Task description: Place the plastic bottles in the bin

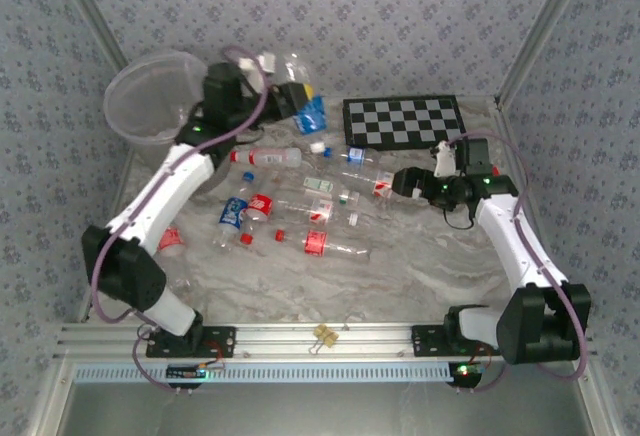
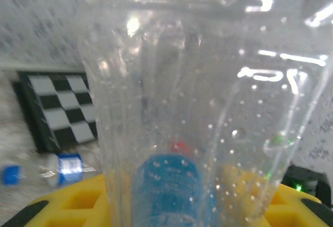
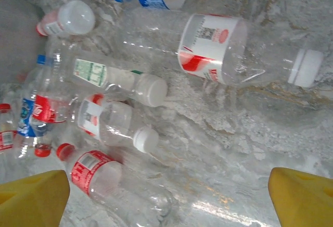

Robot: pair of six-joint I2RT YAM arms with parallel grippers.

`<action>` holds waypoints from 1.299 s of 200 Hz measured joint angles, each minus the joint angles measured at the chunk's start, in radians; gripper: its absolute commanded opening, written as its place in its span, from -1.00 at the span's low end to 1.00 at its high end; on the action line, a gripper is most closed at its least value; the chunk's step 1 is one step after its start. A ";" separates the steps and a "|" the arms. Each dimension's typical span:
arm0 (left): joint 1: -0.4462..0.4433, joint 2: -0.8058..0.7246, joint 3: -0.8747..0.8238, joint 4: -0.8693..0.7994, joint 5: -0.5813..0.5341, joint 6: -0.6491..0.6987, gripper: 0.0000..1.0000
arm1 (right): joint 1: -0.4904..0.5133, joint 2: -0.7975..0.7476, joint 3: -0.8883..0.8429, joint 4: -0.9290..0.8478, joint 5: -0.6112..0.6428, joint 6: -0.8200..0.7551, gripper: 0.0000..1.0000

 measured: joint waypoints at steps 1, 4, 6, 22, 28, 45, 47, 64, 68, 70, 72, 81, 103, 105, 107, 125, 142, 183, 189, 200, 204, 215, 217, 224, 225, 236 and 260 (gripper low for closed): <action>0.003 -0.003 0.003 -0.004 0.000 0.003 -0.41 | 0.001 0.003 0.000 0.000 0.002 0.000 1.00; 0.015 -0.012 0.013 -0.019 0.000 0.012 -0.42 | 0.003 0.006 0.000 0.000 0.005 -0.001 1.00; 0.024 -0.021 0.021 -0.031 -0.001 0.023 -0.43 | 0.004 0.010 0.000 0.000 0.008 -0.001 1.00; 0.093 -0.085 0.066 -0.109 -0.003 0.088 -0.56 | 0.012 0.036 0.000 0.000 0.014 -0.001 1.00; 0.123 -0.113 0.080 -0.136 -0.005 0.113 -0.62 | 0.014 0.045 0.000 0.000 0.016 -0.001 1.00; 0.217 -0.177 0.104 -0.195 -0.014 0.164 -0.81 | 0.024 0.061 0.001 0.001 0.018 -0.001 1.00; 0.231 -0.183 0.106 -0.200 -0.014 0.168 -0.84 | 0.026 0.063 0.001 0.001 0.017 -0.002 1.00; 0.338 -0.213 0.132 -0.245 -0.023 0.203 -1.00 | 0.035 0.072 0.002 0.000 0.018 -0.005 1.00; 0.366 -0.214 0.142 -0.259 -0.031 0.214 -1.00 | 0.036 0.074 0.002 0.000 0.018 -0.006 1.00; 0.378 -0.214 0.147 -0.265 -0.031 0.219 -1.00 | 0.037 0.075 0.002 0.000 0.018 -0.008 1.00; 0.387 -0.213 0.150 -0.269 -0.036 0.223 -1.00 | 0.038 0.075 0.003 0.000 0.018 -0.008 1.00; 0.428 -0.206 0.168 -0.295 -0.060 0.251 -1.00 | 0.042 0.077 0.003 0.000 0.020 -0.010 1.00; 0.468 -0.176 0.185 -0.349 -0.147 0.330 -1.00 | 0.050 0.077 0.004 0.000 0.026 -0.016 1.00; 0.471 -0.172 0.185 -0.354 -0.155 0.337 -1.00 | 0.050 0.077 0.004 0.000 0.026 -0.016 1.00; 0.472 -0.167 0.184 -0.359 -0.163 0.346 -1.00 | 0.050 0.077 0.004 0.000 0.028 -0.016 1.00; 0.485 -0.124 0.184 -0.379 -0.221 0.400 -1.00 | 0.055 0.075 0.004 0.000 0.036 -0.020 1.00; 0.501 -0.073 0.184 -0.383 -0.270 0.453 -1.00 | 0.056 0.064 -0.001 -0.001 0.044 -0.024 1.00; 0.560 0.024 0.184 -0.389 -0.337 0.544 -1.00 | 0.056 0.030 -0.006 -0.007 0.071 -0.045 1.00; 0.568 0.033 0.183 -0.390 -0.340 0.554 -1.00 | 0.055 0.030 -0.006 -0.007 0.071 -0.046 1.00; 0.576 0.042 0.177 -0.390 -0.341 0.569 -1.00 | 0.055 0.030 -0.006 -0.007 0.072 -0.046 1.00; 0.576 0.043 0.174 -0.389 -0.341 0.573 -1.00 | 0.055 0.030 -0.006 -0.006 0.072 -0.046 1.00; 0.575 0.047 0.168 -0.391 -0.337 0.591 -1.00 | 0.055 0.030 -0.006 -0.006 0.070 -0.046 1.00; 0.575 0.049 0.168 -0.393 -0.336 0.595 -1.00 | 0.055 0.030 -0.006 -0.006 0.069 -0.046 1.00; 0.574 0.058 0.169 -0.395 -0.333 0.608 -1.00 | 0.055 0.031 -0.006 -0.006 0.068 -0.046 1.00; 0.573 0.058 0.169 -0.395 -0.332 0.610 -1.00 | 0.055 0.031 -0.006 -0.006 0.068 -0.046 1.00; 0.573 0.080 0.179 -0.410 -0.323 0.626 -1.00 | 0.055 0.031 -0.006 -0.006 0.065 -0.046 1.00; 0.573 0.159 0.211 -0.442 -0.283 0.652 -1.00 | 0.055 0.031 -0.006 -0.005 0.059 -0.046 1.00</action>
